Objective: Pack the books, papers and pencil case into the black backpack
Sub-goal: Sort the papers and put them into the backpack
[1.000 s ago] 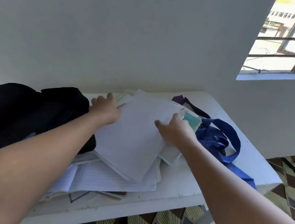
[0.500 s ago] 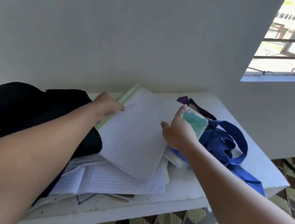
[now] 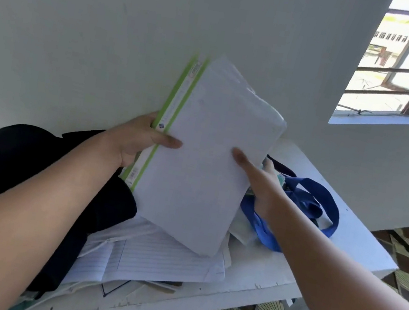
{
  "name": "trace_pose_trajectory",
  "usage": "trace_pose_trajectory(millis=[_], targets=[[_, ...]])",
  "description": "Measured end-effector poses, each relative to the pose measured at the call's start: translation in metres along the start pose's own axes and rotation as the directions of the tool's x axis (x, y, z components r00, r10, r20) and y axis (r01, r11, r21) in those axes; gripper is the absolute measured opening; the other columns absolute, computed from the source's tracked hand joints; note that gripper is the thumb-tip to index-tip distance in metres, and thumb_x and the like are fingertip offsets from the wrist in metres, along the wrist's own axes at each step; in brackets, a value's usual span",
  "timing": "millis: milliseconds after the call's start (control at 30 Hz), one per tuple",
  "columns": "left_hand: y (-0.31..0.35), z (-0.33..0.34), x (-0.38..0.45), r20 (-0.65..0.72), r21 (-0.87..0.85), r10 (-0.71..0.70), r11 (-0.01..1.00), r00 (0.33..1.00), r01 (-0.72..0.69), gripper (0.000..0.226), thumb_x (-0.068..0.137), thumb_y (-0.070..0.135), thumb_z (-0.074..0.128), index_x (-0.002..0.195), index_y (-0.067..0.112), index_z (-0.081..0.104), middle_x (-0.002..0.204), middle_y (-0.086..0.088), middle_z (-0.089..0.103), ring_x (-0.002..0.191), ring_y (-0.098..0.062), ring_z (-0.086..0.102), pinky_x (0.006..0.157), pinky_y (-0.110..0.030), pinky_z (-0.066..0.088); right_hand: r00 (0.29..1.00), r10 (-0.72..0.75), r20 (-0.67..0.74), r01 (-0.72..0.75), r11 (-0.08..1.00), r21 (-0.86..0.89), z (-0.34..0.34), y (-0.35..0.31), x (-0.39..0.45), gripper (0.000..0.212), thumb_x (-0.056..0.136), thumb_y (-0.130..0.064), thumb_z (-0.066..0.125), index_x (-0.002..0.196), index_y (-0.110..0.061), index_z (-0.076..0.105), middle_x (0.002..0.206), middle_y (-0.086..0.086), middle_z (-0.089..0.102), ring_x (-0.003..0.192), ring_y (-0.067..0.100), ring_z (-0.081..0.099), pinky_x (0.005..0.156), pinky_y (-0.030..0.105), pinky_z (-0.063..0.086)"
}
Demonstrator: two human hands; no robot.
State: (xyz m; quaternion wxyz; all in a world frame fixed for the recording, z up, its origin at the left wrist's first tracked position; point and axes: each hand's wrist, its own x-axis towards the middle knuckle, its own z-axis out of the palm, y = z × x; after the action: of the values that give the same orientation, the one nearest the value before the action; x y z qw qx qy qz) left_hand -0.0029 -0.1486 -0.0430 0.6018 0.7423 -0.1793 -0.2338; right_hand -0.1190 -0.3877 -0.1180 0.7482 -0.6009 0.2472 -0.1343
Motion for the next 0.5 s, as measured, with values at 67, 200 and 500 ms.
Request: trace_pose_trajectory(millis=[67,200,500], targets=[[0.002,-0.003,-0.009,-0.045,-0.04,0.114,0.992,0.992,-0.116,0.052,0.081,-0.001,0.078,0.128,0.013,0.064,0.116,-0.01,0.075,0.109,-0.029,0.071,0.085,-0.038,0.062,0.989,-0.118,0.083,0.116,0.993,0.031,0.004,-0.011,-0.005,0.088,0.056,-0.053,0.098,0.129,-0.018,0.063,0.114,0.006,0.078,0.102,0.03,0.077,0.086,0.044,0.063],[0.001,0.001,-0.007,-0.302,-0.113,0.313,0.926,0.9,-0.36,0.059,0.077,-0.003,0.083,0.13,0.008,0.059,0.117,-0.017,0.071,0.107,-0.03,0.07,0.094,-0.041,0.058,0.926,-0.344,0.157,0.358,0.932,-0.065,0.018,-0.057,-0.011,0.038,0.077,-0.027,0.091,0.111,-0.017,0.076,0.103,0.003,0.081,0.098,0.024,0.078,0.089,0.041,0.062],[-0.048,0.022,-0.016,-0.32,-0.298,0.138,0.924,0.937,-0.238,0.052,0.074,0.01,0.089,0.123,0.006,0.071,0.115,-0.012,0.076,0.108,-0.025,0.073,0.1,-0.049,0.056,0.94,-0.244,0.24,0.33,0.831,-0.447,0.014,-0.028,-0.009,0.031,0.079,-0.043,0.089,0.096,-0.02,0.076,0.097,0.003,0.079,0.094,0.022,0.074,0.092,0.044,0.059]])
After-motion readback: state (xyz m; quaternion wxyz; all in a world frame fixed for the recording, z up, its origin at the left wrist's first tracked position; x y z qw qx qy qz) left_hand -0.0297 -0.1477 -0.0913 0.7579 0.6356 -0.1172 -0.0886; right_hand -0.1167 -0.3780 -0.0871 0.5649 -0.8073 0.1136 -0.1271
